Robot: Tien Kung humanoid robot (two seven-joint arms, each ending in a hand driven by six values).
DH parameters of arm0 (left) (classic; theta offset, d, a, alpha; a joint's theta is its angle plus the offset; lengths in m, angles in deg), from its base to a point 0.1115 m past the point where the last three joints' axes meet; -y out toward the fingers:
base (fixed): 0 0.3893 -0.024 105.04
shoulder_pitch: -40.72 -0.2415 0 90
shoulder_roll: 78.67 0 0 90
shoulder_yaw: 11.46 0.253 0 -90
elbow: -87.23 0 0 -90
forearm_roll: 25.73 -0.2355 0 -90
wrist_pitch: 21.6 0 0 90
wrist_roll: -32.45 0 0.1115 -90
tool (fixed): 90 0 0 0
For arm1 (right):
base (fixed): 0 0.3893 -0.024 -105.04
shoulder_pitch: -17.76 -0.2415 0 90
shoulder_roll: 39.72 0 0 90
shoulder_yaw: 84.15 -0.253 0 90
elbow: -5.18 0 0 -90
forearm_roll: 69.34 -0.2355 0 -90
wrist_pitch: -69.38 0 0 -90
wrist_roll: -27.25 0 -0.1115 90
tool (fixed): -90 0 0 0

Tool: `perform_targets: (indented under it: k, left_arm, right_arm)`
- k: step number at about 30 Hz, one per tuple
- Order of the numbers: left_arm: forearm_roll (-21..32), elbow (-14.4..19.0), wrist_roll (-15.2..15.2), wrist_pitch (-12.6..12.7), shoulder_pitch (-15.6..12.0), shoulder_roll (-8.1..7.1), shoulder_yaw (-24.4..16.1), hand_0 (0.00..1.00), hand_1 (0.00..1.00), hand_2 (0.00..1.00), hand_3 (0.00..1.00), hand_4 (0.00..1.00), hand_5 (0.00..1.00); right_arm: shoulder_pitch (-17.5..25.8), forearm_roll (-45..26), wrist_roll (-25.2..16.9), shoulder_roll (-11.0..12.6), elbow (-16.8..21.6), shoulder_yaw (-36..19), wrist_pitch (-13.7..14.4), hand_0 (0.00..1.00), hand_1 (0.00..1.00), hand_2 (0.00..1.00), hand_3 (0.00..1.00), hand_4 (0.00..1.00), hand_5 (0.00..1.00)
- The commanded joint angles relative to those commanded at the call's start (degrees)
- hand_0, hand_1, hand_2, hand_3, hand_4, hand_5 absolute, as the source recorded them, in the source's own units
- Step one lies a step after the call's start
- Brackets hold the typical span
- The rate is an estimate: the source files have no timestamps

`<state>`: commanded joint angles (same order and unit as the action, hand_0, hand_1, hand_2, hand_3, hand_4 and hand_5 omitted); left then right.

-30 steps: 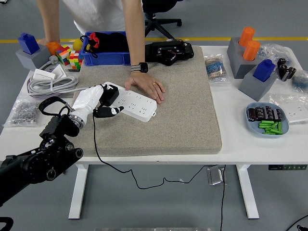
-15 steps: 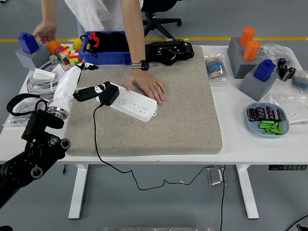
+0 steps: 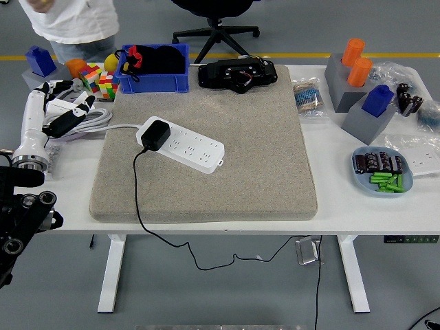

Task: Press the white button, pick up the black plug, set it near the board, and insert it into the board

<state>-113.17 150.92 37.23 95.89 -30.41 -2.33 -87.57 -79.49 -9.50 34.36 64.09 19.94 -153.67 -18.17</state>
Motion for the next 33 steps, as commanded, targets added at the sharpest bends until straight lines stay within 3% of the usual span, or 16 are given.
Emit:
perform_targets:
  k: [4,9,23,33]
  left_arm:
    - [0.1,0.9,0.4,0.1,0.9,-0.72,-3.5,0.819,0.813,0.736,0.698,0.864,0.400]
    - [-0.2,1.6,0.0,-0.2,0.8,-1.80,-4.1,0.820,0.811,0.736,0.696,0.861,0.394]
    - [-1.0,5.4,-1.6,-1.8,-2.1,-1.36,-5.8,0.822,0.811,0.738,0.698,0.851,0.381]
    - [-1.2,6.3,-2.3,-2.4,-3.9,-0.55,-5.9,0.823,0.810,0.739,0.703,0.841,0.370]
  right_arm:
    - [-2.2,-0.5,0.1,0.2,0.1,1.6,-0.1,0.761,0.639,0.621,0.605,0.654,0.411]
    - [-2.1,-0.5,0.0,1.1,0.5,1.8,0.0,0.761,0.639,0.621,0.605,0.654,0.411]
    - [-0.1,0.9,0.2,0.3,0.8,-0.6,-0.2,0.762,0.640,0.621,0.605,0.654,0.412]
    - [0.6,1.3,0.6,0.2,0.7,-0.9,-0.3,0.763,0.641,0.621,0.609,0.655,0.413]
